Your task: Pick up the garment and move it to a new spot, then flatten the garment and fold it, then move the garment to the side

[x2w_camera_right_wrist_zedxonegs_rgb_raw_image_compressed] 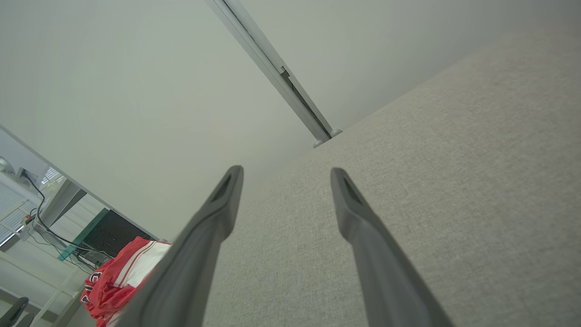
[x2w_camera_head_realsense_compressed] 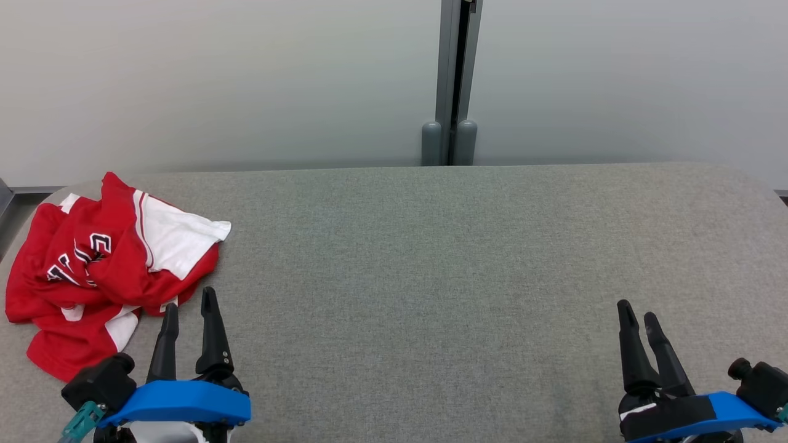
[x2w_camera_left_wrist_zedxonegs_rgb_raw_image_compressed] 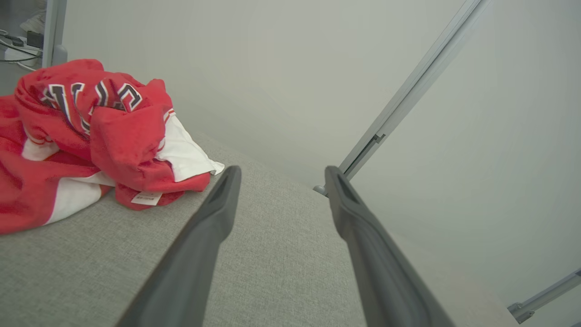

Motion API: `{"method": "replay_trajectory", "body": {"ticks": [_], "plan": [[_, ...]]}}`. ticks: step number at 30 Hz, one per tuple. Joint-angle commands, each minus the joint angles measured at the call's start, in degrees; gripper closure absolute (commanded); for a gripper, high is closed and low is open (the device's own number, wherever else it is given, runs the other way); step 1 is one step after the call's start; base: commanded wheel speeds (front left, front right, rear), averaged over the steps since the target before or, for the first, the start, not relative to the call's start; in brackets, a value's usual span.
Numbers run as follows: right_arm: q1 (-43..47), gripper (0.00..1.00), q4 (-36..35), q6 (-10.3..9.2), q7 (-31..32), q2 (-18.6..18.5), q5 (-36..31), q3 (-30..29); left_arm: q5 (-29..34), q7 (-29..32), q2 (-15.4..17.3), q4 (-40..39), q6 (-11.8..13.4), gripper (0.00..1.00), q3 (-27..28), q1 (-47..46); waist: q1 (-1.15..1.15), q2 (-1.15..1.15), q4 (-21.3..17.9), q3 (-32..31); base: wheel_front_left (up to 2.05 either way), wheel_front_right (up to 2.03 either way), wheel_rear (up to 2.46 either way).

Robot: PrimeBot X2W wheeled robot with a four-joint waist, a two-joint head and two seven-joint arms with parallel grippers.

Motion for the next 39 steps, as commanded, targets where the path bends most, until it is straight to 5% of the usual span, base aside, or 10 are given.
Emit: {"method": "replay_trajectory", "body": {"ticks": [1, 39], "plan": [[0.1, 0.0, -0.5, 0.17, -0.7, -0.4, -1.6, 0.1, 1.9, -0.6, 0.4, -0.3, 0.3, 0.0, -0.4, -0.4, 0.0, 0.0, 0.1, 0.0, 0.0, 0.0, 0.0], [2.2, 0.0, -0.4, 0.2, -5.5, -0.5, -23.2, 2.2, 22.4, -5.5, 0.8, 2.8, 3.3, 0.0, -2.6, 0.2, 0.0, 0.0, 0.8, -0.8, 0.0, 0.0, 0.0]]}}
